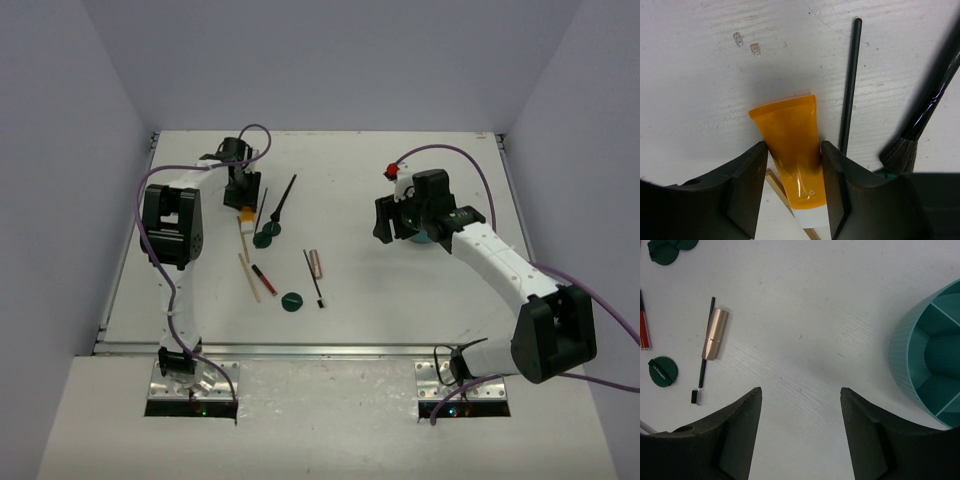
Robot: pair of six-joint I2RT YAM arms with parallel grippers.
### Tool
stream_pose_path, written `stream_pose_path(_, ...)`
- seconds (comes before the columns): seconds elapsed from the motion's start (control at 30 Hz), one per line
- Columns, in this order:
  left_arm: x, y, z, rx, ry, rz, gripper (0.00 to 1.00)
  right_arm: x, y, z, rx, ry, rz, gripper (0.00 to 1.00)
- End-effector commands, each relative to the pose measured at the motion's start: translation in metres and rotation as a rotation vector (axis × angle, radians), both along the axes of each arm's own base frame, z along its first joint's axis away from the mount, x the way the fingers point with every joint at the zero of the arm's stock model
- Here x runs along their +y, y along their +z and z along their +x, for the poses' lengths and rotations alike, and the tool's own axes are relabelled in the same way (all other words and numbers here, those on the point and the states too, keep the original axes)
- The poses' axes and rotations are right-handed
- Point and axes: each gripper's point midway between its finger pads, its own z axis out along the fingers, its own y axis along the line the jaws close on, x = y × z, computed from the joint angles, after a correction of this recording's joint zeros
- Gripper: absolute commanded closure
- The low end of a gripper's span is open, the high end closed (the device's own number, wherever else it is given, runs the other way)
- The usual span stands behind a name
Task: Organize the makeup
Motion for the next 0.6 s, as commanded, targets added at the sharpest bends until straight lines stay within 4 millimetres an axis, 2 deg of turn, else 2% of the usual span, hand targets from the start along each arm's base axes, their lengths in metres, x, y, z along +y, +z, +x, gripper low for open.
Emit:
stream_pose_path(0.0, -0.011, -0.013, -0.005, 0.032, 0.0, -0.029, 0.56, 0.006, 0.021, 0.004, -0.068, 0.023, 0.023, 0.35)
stream_pose_path(0.17, -0.017, -0.011, -0.001, 0.02, -0.011, -0.044, 0.56, 0.004, 0.021, 0.003, -0.072, 0.02, 0.019, 0.35)
stream_pose_path(0.3, -0.018, -0.01, 0.002, 0.019, 0.019, -0.06, 0.65, 0.003, 0.019, 0.002, -0.068, 0.022, 0.011, 0.35)
stream_pose_path(0.5, -0.022, -0.014, 0.0, 0.032, 0.019, -0.075, 0.71, 0.002, 0.02, 0.004, -0.075, 0.027, 0.004, 0.35)
stream_pose_path(0.57, -0.022, -0.011, 0.002, 0.025, 0.022, -0.082, 0.78, 0.002, 0.022, 0.005, -0.082, 0.031, -0.001, 0.35)
